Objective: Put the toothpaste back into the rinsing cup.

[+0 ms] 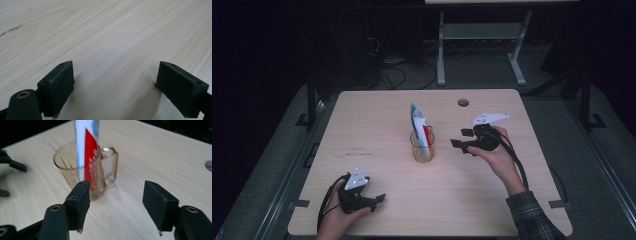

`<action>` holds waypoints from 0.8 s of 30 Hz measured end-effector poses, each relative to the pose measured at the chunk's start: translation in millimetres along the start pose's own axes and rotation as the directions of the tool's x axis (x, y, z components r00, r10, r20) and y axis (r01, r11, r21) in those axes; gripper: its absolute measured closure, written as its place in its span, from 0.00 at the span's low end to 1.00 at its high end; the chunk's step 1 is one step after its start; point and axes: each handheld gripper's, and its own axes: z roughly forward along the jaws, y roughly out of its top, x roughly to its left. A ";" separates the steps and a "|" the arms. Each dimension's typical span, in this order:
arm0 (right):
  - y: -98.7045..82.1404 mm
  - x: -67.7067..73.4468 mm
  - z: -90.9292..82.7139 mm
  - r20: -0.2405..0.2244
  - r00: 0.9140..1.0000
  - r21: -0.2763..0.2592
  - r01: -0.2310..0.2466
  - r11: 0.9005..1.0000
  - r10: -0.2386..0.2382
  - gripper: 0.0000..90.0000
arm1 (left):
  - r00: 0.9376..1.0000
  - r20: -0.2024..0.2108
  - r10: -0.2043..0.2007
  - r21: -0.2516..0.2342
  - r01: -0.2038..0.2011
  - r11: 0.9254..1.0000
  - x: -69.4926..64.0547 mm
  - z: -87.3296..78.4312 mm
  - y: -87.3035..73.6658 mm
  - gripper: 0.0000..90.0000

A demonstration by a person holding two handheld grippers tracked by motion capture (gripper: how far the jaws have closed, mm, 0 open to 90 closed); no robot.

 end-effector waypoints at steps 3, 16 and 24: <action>-8.3 -1.1 -3.7 0.028 1.000 0.012 -0.004 1.000 0.004 0.42 | 1.000 0.000 0.000 0.000 0.000 1.000 0.0 0.0 0.0 0.15; -42.5 -3.9 -25.0 0.037 0.998 0.013 -0.043 0.999 0.042 0.40 | 1.000 0.000 0.000 0.000 0.000 1.000 0.0 0.0 0.0 0.15; -64.8 -2.4 -42.9 0.051 0.997 0.019 -0.052 0.998 0.051 0.39 | 1.000 0.000 -0.001 0.000 0.001 1.000 0.0 0.1 0.0 0.15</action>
